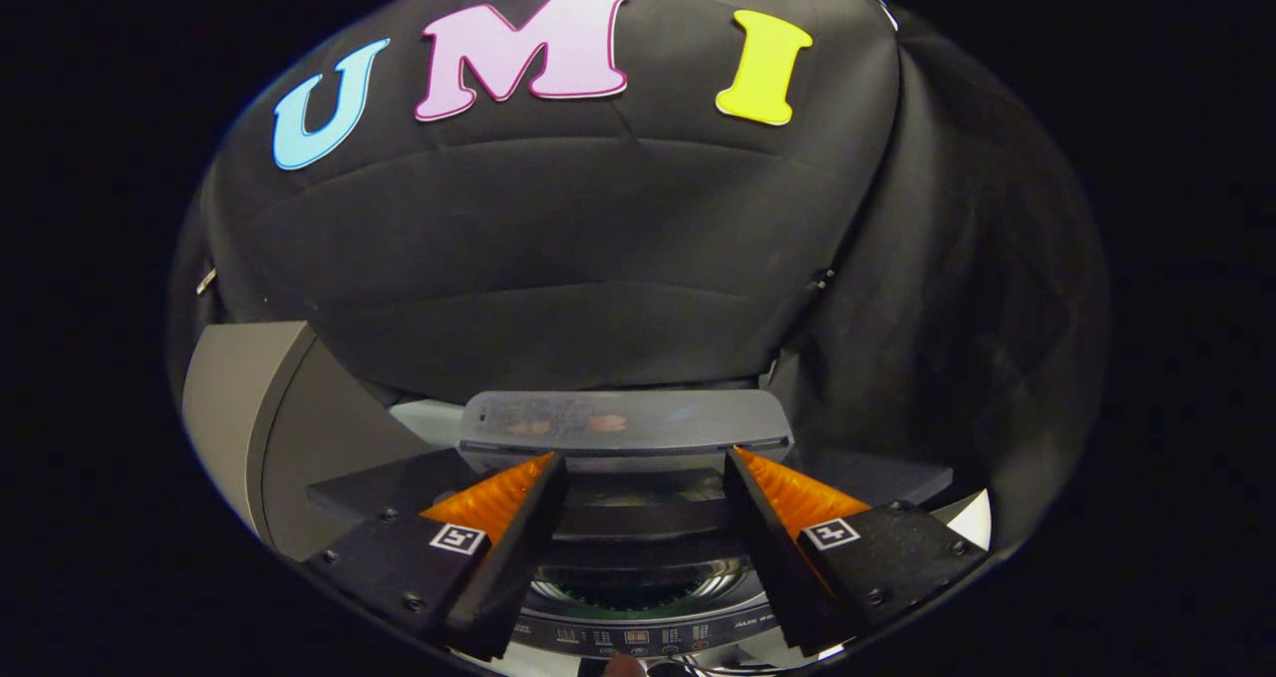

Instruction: Put the clothes into the washing machine and then close the washing machine lid.

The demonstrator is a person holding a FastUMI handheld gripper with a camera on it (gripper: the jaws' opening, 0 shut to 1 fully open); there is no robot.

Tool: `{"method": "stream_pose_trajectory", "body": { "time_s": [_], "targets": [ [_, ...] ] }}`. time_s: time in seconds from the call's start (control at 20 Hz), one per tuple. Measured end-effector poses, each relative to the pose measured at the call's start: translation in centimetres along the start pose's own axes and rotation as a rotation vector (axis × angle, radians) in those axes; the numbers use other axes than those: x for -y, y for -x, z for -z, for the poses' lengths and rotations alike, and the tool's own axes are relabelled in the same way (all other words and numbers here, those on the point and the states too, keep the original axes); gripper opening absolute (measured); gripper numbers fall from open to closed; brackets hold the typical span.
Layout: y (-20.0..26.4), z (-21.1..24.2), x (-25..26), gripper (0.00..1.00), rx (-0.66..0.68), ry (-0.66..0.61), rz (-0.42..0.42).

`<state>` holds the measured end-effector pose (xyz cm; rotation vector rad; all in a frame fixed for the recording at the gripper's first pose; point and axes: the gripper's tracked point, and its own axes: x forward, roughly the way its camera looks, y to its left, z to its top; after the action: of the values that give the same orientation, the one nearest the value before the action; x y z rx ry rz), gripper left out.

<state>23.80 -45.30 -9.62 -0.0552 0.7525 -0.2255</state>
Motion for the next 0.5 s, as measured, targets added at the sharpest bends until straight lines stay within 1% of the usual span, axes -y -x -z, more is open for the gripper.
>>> {"method": "stream_pose_trajectory", "body": {
  "time_s": [0.3, 0.5],
  "targets": [
    [-0.9, 3.2, -1.1, 0.99, -0.064, 0.049, -0.006],
    [-0.7, 4.3, -1.3, 0.99, -0.085, 0.041, -0.005]
  ]
}}
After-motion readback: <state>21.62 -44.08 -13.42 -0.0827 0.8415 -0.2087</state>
